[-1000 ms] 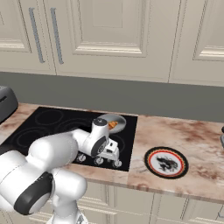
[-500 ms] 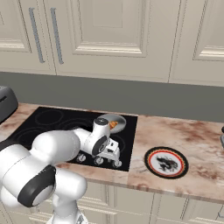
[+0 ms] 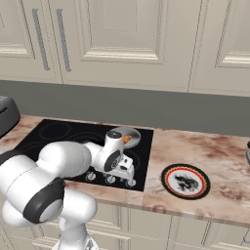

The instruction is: Pick the croissant and place it on the pan. Then turn on the stove to warm the croissant.

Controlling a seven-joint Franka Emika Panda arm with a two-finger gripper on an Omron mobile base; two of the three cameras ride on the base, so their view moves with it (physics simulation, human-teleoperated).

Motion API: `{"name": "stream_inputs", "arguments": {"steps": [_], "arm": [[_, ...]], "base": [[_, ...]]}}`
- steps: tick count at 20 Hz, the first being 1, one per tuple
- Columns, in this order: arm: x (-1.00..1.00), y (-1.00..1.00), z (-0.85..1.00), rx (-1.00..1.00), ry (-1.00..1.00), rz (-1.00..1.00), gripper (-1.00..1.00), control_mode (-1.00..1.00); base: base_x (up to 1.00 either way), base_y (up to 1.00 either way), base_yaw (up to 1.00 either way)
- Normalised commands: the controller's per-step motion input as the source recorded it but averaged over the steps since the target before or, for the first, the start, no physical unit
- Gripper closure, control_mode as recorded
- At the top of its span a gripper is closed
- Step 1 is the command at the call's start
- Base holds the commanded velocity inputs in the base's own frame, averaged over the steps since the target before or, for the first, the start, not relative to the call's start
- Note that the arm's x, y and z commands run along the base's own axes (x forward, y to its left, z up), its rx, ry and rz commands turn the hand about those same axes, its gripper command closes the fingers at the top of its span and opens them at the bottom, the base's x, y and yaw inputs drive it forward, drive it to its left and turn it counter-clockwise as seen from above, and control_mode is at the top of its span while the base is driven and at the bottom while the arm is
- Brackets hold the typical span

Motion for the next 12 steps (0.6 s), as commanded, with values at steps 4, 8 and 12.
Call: {"name": "stream_inputs", "arguments": {"steps": [4, 8, 12], "arm": [[0.00, 0.01, -0.08, 0.00, 0.03, 0.00, 1.00, -1.00], [0.00, 0.01, -0.10, 0.00, 0.05, 0.00, 1.00, -1.00], [0.00, 0.00, -0.07, 0.00, 0.04, 0.00, 1.00, -1.00]], "base": [[0.00, 0.00, 0.00], [0.00, 0.00, 0.00], [0.00, 0.00, 0.00]]}}
